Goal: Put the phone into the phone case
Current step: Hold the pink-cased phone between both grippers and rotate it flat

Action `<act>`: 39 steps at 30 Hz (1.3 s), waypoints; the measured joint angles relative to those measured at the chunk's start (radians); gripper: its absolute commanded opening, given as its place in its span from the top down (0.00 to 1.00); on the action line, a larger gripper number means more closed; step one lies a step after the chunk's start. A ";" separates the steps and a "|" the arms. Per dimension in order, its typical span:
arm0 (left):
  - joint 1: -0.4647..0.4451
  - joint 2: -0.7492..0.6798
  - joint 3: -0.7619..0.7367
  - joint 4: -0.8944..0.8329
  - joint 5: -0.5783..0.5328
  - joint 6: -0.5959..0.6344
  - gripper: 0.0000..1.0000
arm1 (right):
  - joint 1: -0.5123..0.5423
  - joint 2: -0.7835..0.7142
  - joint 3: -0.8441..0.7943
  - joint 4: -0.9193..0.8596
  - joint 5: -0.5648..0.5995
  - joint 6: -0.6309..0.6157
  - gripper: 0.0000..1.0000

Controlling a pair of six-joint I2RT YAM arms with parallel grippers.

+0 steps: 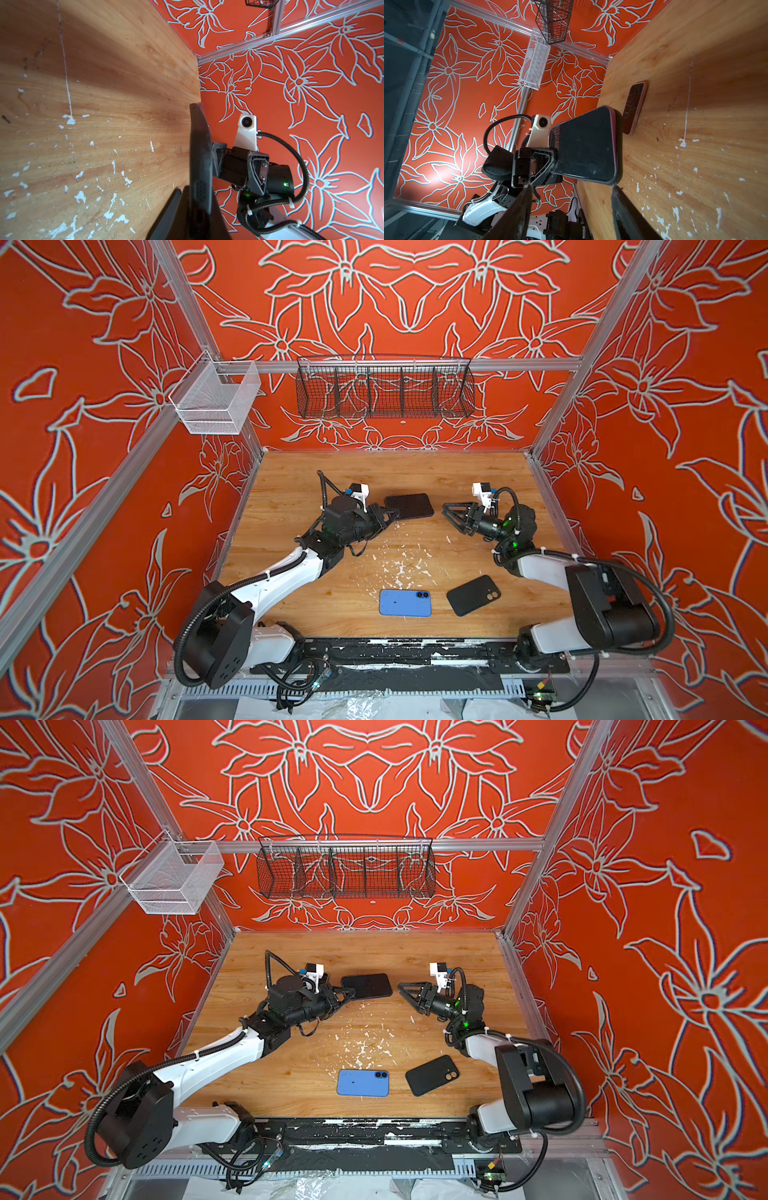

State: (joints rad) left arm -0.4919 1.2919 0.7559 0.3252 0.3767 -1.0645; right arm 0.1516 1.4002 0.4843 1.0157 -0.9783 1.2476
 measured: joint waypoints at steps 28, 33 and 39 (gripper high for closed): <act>0.048 0.111 0.105 -0.017 0.318 -0.140 1.00 | -0.001 -0.319 0.232 -1.092 0.220 -0.586 0.41; 0.052 0.134 0.134 0.008 0.397 -0.096 1.00 | -0.007 -0.309 0.241 -1.077 0.204 -0.582 0.41; 0.054 0.139 0.136 0.024 0.483 -0.029 1.00 | -0.029 -0.301 0.241 -0.999 0.135 -0.544 0.41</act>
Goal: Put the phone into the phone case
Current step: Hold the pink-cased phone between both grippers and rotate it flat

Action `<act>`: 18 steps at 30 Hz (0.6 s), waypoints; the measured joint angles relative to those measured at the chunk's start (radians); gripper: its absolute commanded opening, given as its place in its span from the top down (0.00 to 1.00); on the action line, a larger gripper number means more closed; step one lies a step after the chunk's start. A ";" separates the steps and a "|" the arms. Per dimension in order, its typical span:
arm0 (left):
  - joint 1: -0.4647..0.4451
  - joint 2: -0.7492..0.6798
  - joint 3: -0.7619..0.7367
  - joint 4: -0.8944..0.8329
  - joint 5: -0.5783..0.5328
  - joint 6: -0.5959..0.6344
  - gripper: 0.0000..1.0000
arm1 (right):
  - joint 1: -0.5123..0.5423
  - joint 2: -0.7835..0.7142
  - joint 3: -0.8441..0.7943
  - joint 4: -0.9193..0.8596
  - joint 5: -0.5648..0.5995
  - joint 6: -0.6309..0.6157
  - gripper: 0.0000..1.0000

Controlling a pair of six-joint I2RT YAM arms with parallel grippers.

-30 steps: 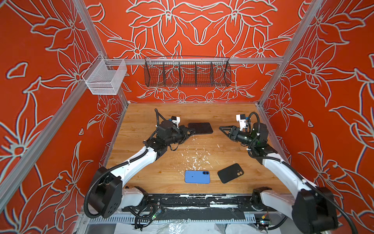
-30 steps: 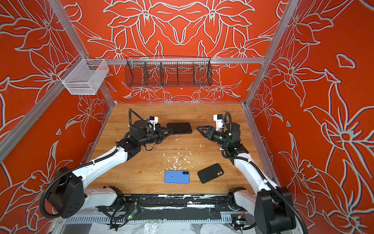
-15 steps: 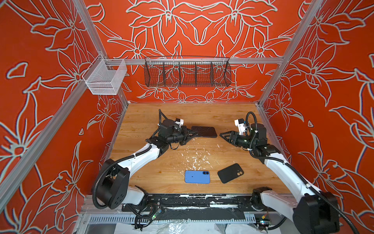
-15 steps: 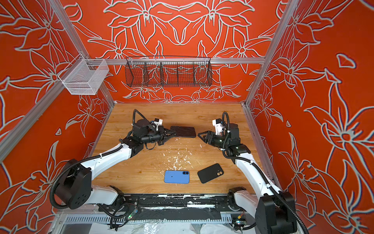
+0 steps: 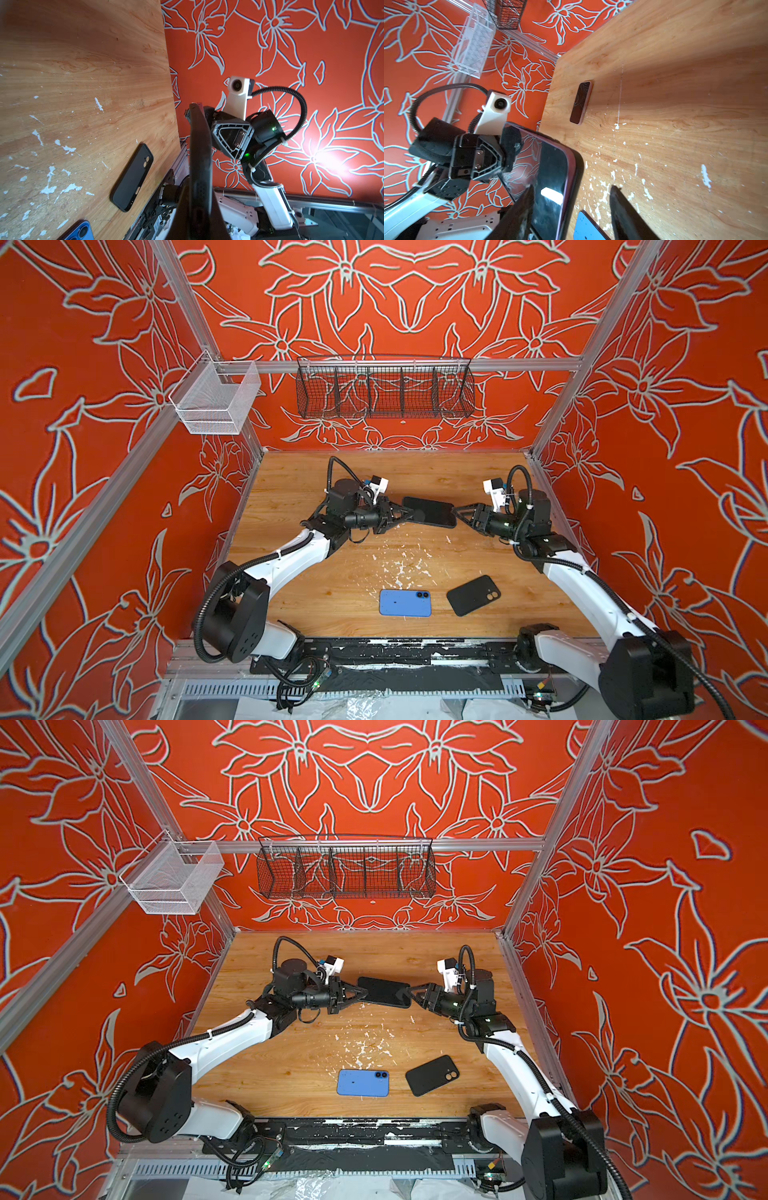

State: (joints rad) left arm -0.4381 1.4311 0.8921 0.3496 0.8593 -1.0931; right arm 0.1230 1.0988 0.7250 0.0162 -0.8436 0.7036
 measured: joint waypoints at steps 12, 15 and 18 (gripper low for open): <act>0.000 0.000 0.000 0.105 0.086 0.042 1.00 | -0.004 0.064 -0.033 0.268 -0.174 0.153 0.59; 0.000 0.004 -0.003 0.116 0.091 0.038 1.00 | -0.005 0.060 -0.038 0.291 -0.189 0.166 0.67; 0.000 0.010 -0.006 0.125 0.100 0.035 1.00 | -0.006 0.047 -0.044 0.301 -0.192 0.174 0.75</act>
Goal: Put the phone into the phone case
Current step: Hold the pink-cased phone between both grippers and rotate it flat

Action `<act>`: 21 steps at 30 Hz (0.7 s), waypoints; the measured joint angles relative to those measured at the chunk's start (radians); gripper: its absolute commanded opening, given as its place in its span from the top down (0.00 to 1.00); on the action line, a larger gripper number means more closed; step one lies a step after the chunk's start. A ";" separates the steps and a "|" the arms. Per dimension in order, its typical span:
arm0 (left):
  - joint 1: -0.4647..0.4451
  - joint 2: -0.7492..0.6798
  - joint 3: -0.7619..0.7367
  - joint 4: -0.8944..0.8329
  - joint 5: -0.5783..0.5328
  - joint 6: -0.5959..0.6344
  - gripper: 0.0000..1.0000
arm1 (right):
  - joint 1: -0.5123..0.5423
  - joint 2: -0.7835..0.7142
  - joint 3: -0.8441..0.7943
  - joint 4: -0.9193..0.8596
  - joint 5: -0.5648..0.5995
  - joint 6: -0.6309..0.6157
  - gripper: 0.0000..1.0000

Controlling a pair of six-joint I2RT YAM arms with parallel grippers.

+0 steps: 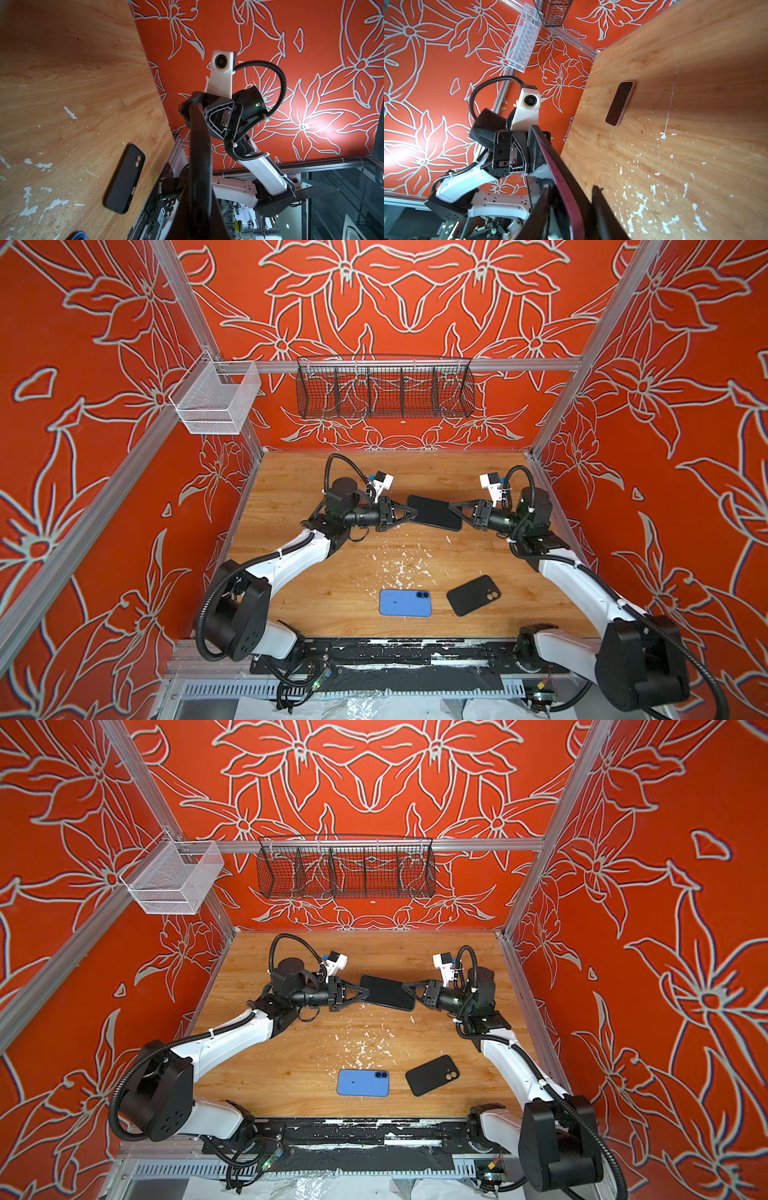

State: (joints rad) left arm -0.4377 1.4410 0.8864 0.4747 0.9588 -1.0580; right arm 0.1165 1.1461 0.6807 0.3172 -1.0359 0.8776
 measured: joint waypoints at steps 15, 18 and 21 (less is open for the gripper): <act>0.002 0.001 -0.021 0.043 0.013 -0.002 1.00 | -0.017 -0.029 -0.016 0.020 -0.005 0.031 1.00; 0.002 0.001 -0.029 0.060 0.010 0.007 0.70 | -0.021 -0.042 -0.022 0.024 -0.013 0.039 1.00; 0.002 0.001 -0.036 0.069 0.003 0.009 0.51 | -0.023 -0.048 -0.022 0.020 -0.019 0.037 1.00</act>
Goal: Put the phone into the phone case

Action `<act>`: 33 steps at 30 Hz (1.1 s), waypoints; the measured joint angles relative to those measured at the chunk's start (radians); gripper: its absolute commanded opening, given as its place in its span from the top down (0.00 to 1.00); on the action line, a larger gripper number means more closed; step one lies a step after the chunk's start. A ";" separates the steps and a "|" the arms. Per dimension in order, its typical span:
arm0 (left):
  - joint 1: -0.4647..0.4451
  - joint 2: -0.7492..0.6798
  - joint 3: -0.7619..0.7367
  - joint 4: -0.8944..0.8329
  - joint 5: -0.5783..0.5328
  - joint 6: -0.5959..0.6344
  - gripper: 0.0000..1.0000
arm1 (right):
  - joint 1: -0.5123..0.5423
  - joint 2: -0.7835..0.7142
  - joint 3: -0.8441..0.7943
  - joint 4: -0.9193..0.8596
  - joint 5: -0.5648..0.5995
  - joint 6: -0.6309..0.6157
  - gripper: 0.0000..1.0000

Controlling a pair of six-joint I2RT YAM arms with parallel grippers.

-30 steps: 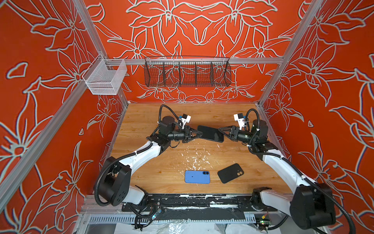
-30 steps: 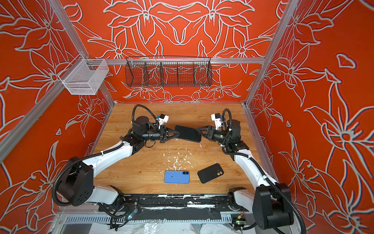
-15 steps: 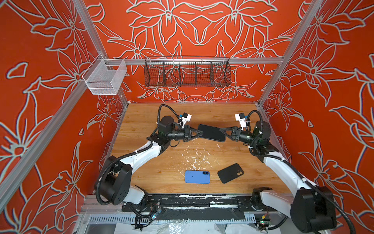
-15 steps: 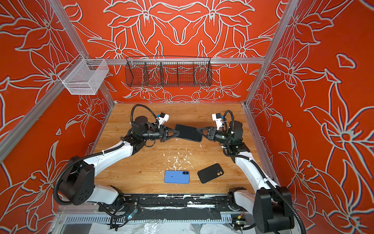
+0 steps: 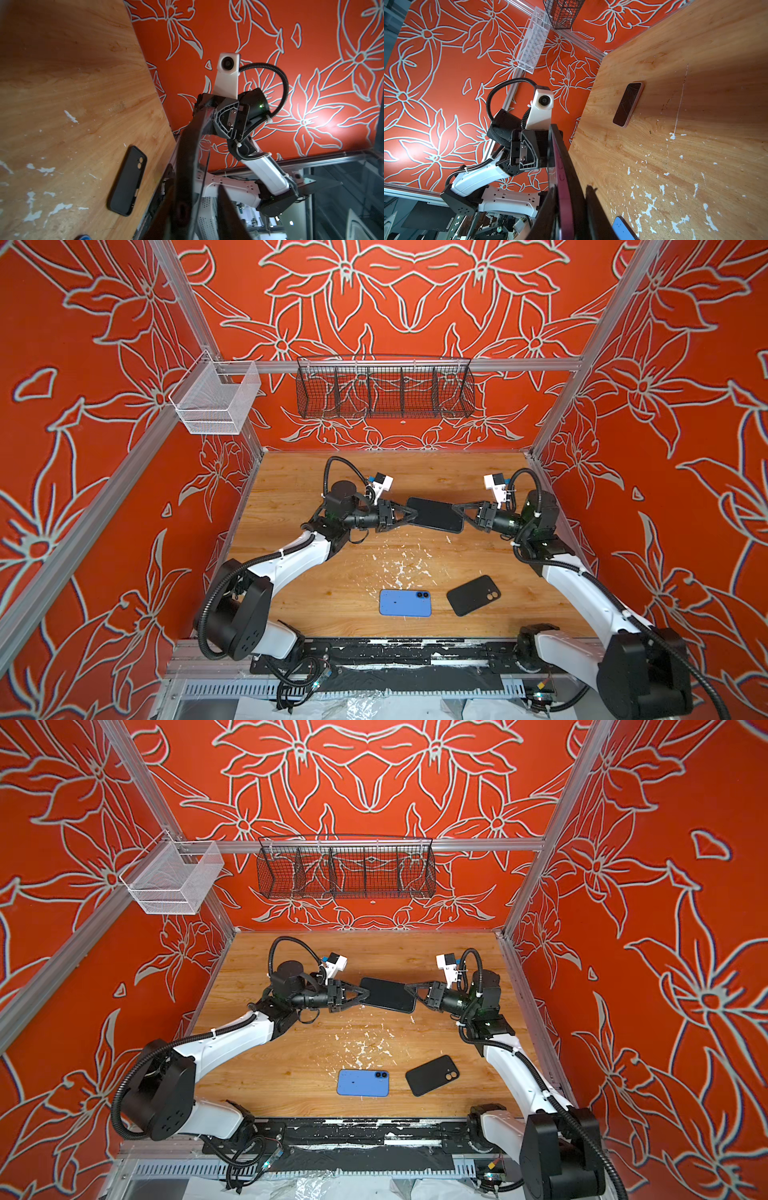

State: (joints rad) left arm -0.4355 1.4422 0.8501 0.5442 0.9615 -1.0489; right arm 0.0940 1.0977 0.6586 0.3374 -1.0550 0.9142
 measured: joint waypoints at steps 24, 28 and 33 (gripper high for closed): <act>-0.014 0.131 0.044 0.184 -0.038 -0.068 0.67 | -0.022 0.053 0.000 0.041 -0.022 0.021 1.00; -0.016 0.135 0.029 0.220 -0.068 -0.086 0.88 | -0.022 0.054 0.000 0.058 -0.013 0.039 1.00; -0.016 0.135 0.019 0.259 -0.085 -0.104 1.00 | -0.023 0.071 0.000 0.079 -0.005 0.058 1.00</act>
State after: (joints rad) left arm -0.4519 1.5776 0.8692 0.8032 0.8768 -1.1530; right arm 0.0715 1.1683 0.6586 0.4160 -1.0603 0.9718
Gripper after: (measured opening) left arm 0.103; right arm 0.200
